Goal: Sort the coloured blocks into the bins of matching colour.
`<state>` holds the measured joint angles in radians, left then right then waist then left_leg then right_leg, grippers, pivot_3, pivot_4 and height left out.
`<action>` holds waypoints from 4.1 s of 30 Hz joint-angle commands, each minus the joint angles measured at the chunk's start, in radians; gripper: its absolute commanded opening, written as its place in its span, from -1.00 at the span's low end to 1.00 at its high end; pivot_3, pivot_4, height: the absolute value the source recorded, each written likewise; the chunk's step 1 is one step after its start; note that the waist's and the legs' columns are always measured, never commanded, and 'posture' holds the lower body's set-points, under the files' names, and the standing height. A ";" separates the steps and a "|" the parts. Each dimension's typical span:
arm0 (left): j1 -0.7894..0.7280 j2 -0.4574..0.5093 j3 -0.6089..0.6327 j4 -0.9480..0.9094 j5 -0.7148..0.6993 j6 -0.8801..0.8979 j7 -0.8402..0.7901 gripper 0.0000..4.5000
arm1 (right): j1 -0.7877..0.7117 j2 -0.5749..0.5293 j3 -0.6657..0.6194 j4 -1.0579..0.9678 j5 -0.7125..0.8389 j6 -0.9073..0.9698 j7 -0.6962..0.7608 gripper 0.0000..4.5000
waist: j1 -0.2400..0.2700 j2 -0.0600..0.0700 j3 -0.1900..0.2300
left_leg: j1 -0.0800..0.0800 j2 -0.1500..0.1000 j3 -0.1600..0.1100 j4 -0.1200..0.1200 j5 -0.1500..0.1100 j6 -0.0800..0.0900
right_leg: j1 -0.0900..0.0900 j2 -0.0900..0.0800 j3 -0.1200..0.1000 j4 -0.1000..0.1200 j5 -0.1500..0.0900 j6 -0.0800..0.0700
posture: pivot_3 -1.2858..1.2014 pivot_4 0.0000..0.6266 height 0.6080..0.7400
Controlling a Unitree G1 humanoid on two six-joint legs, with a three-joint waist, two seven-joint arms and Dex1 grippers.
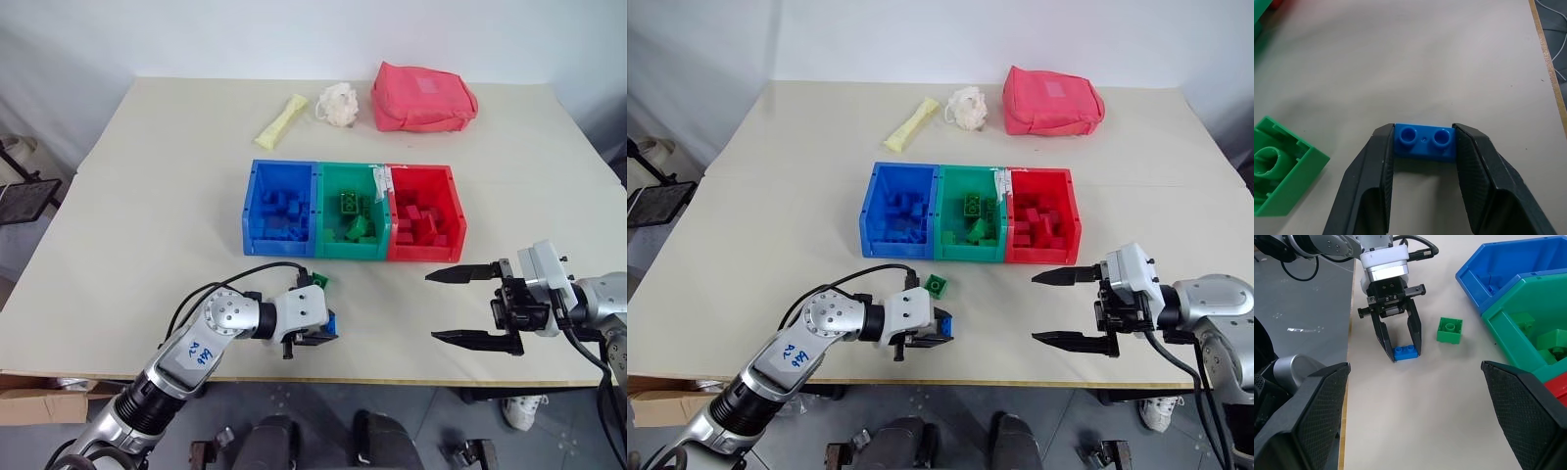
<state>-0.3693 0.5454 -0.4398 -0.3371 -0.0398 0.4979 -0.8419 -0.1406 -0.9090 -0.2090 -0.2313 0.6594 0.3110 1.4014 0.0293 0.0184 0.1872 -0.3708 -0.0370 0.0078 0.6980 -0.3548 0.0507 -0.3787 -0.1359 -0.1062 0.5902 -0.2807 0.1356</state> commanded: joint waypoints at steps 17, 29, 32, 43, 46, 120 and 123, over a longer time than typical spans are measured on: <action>-0.260 -0.152 0.409 0.150 -0.093 0.039 0.286 -0.36 | -0.212 0.129 -0.044 0.046 0.052 0.059 -0.260 1.00 | 0.000 0.000 0.000 | 0.000 -0.001 0.000 0.001 0.000 0.000 | 0.000 0.004 -0.001 0.001 0.000 0.000 | 0.03 -0.52 1.00; -0.315 -0.146 0.399 0.295 -0.060 0.012 0.327 0.92 | -0.256 0.153 -0.044 0.080 0.013 0.025 -0.266 1.00 | 0.000 -0.001 0.000 | -0.001 -0.002 0.000 0.000 0.000 0.001 | -0.001 0.004 -0.002 0.001 0.001 0.001 | 0.03 -0.52 1.00; -0.298 -0.118 0.417 0.276 -0.096 0.015 0.265 0.99 | -0.247 0.149 -0.045 0.085 0.014 0.021 -0.249 1.00 | -0.001 -0.001 0.000 | -0.001 -0.002 0.000 0.000 0.000 0.001 | -0.001 0.004 -0.002 0.002 0.001 0.001 | 0.03 -0.52 1.00; -0.069 0.158 0.445 0.090 -0.254 -0.027 -0.104 0.99 | -0.235 0.123 -0.026 0.129 0.000 0.020 -0.147 1.00 | -0.007 0.000 0.001 | 0.000 -0.001 0.000 -0.001 0.000 0.000 | -0.001 0.004 -0.001 0.001 0.000 0.001 | 0.03 -0.52 1.00; 0.014 0.215 0.478 0.059 -0.310 -0.018 -0.171 0.99 | -0.237 0.118 -0.018 0.150 -0.016 0.011 -0.121 1.00 | -0.006 0.000 0.001 | 0.000 -0.001 0.000 0.000 0.000 0.000 | -0.001 0.003 0.000 0.001 0.000 0.001 | 0.03 -0.52 1.00; -0.536 -0.436 0.282 0.813 -0.109 -0.419 0.123 0.88 | -0.057 0.120 -0.147 -0.002 -0.003 -0.021 -0.259 1.00 | 0.024 0.000 0.002 | -0.001 -0.002 0.003 0.000 0.001 0.002 | 0.000 0.004 -0.010 0.000 0.001 0.002 | 0.03 -0.52 1.00; -0.513 -0.437 0.352 0.735 -0.201 -0.350 0.108 0.99 | -0.046 0.118 -0.155 -0.009 -0.004 -0.021 -0.264 1.00 | 0.023 0.000 0.002 | -0.001 -0.002 0.003 0.000 0.001 0.002 | 0.000 0.004 -0.010 0.001 0.001 0.002 | 0.03 -0.52 1.00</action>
<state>-0.8818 0.1100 -0.1369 0.4691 -0.1805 0.1290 -0.7247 -0.1891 -0.7822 -0.3249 -0.2074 0.6338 0.3053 1.1414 0.0524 0.0182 0.1891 -0.3714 -0.0387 0.0108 0.6984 -0.3537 0.0525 -0.3789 -0.1314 -0.1157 0.5909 -0.2796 0.1379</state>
